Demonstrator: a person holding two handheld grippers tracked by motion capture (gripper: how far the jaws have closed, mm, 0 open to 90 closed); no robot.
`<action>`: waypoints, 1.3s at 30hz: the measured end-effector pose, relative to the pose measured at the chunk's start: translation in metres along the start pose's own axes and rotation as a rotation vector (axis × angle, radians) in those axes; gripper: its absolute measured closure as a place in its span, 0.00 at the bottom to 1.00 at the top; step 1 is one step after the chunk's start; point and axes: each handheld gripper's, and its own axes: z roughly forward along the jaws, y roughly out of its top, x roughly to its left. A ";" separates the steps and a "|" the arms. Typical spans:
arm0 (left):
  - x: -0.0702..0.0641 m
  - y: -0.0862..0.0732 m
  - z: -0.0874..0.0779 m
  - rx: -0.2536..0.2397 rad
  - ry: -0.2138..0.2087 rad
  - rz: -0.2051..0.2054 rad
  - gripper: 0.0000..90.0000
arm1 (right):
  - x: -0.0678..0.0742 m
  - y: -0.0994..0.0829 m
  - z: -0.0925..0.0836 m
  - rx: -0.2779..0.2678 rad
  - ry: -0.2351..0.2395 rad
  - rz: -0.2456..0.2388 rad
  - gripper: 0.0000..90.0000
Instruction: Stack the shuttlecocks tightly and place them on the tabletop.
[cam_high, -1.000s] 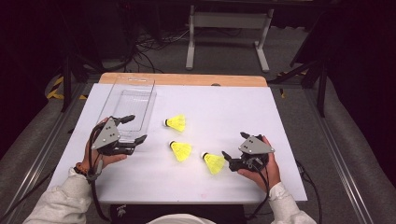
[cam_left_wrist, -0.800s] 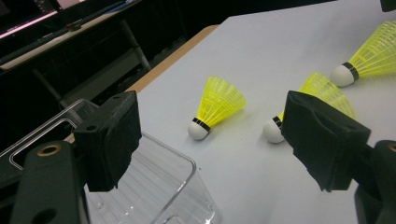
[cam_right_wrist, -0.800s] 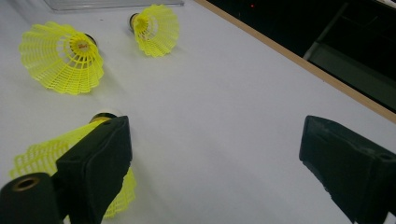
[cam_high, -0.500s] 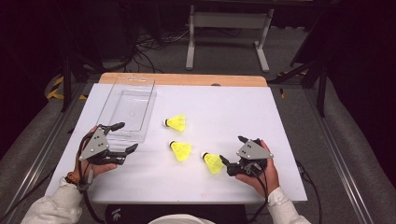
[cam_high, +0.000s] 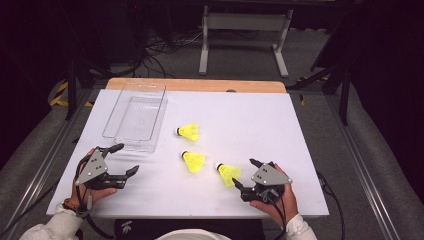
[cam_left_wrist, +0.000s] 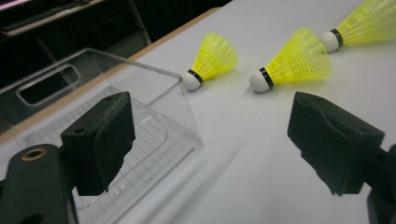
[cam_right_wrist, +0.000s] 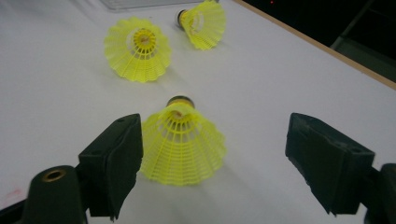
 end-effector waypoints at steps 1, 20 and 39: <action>0.001 -0.002 -0.002 -0.002 -0.004 -0.010 0.17 | 0.003 -0.001 0.000 0.003 0.012 0.001 0.23; -0.002 -0.008 -0.011 -0.002 -0.027 -0.028 0.08 | 0.027 -0.008 0.016 0.069 0.101 -0.022 0.32; -0.005 -0.008 -0.011 0.008 -0.029 -0.022 0.07 | 0.033 -0.005 0.026 0.126 0.119 -0.037 0.67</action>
